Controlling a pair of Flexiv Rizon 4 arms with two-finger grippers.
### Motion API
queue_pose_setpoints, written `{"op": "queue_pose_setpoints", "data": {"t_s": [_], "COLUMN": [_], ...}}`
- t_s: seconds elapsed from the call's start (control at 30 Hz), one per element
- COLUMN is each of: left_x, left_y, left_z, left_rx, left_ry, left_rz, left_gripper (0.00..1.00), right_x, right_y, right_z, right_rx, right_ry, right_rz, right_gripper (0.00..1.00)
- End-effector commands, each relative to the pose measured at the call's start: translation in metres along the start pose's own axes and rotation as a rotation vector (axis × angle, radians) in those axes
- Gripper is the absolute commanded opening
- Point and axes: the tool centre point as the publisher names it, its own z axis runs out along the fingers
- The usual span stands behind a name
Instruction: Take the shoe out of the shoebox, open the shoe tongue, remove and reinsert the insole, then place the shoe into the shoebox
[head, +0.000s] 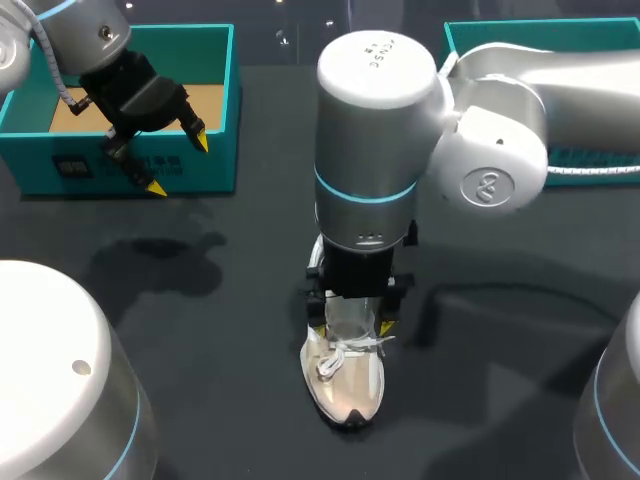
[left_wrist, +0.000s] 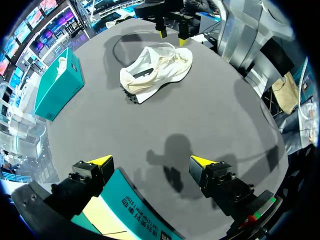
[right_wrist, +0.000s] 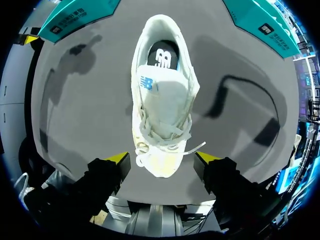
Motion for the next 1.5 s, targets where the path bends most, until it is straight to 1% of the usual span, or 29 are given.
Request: {"op": "queue_pose_setpoints", "data": {"t_s": [0.03, 0.07, 0.1, 0.17, 0.2, 0.27, 0.37, 0.4, 0.5, 0.7, 0.8, 0.93, 1.17, 1.37, 1.5], "left_x": [0.001, 0.001, 0.001, 0.001, 0.001, 0.001, 0.001, 0.001, 0.001, 0.001, 0.001, 0.001, 0.001, 0.001, 0.001], "left_y": [0.0, 0.0, 0.0, 0.0, 0.0, 0.0, 0.0, 0.0, 0.0, 0.0, 0.0, 0.0, 0.0, 0.0, 0.0], "left_z": [0.0, 0.0, 0.0, 0.0, 0.0, 0.0, 0.0, 0.0, 0.0, 0.0, 0.0, 0.0, 0.0, 0.0, 0.0], "left_rx": [-0.002, -0.002, -0.002, -0.002, -0.002, -0.002, -0.002, -0.002, -0.002, -0.002, -0.002, -0.002, -0.002, -0.002, -0.002], "left_ry": [0.0, 0.0, 0.0, 0.0, 0.0, 0.0, 0.0, 0.0, 0.0, 0.0, 0.0, 0.0, 0.0, 0.0, 0.0], "left_rz": [0.0, 0.0, 0.0, 0.0, 0.0, 0.0, 0.0, 0.0, 0.0, 0.0, 0.0, 0.0, 0.0, 0.0, 0.0], "left_gripper": [1.0, 1.0, 1.0, 1.0, 1.0, 1.0, 1.0, 1.0, 1.0, 1.0, 1.0, 1.0, 1.0, 1.0, 1.0], "right_x": [-0.009, -0.009, -0.009, -0.008, -0.006, -0.002, 0.001, 0.001, 0.0, -0.007, -0.014, -0.018, -0.025, -0.025, -0.022], "right_y": [-0.021, -0.026, -0.029, -0.034, -0.034, -0.032, -0.028, -0.026, -0.02, 0.004, 0.015, 0.029, 0.052, 0.065, 0.077], "right_z": [-0.002, -0.002, -0.003, -0.005, -0.006, -0.008, -0.012, -0.013, -0.014, -0.007, -0.004, 0.0, 0.017, 0.029, 0.038], "right_rx": [-0.043, -0.048, -0.055, -0.082, -0.083, -0.088, -0.095, -0.097, -0.112, -0.11, -0.122, -0.132, -0.115, -0.1, -0.079], "right_ry": [0.02, 0.024, 0.028, 0.034, 0.033, 0.017, -0.005, -0.015, -0.032, -0.041, -0.041, -0.024, 0.024, 0.065, 0.088], "right_rz": [0.022, 0.027, 0.032, 0.027, 0.024, 0.0, -0.017, -0.018, -0.041, -0.072, -0.085, -0.137, -0.213, -0.25, -0.259], "right_gripper": [0.84, 0.8, 0.49, 0.38, 0.32, 0.26, 0.22, 0.17, 0.16, 0.17, 0.18, 0.17, 0.18, 0.18, 0.17]}}
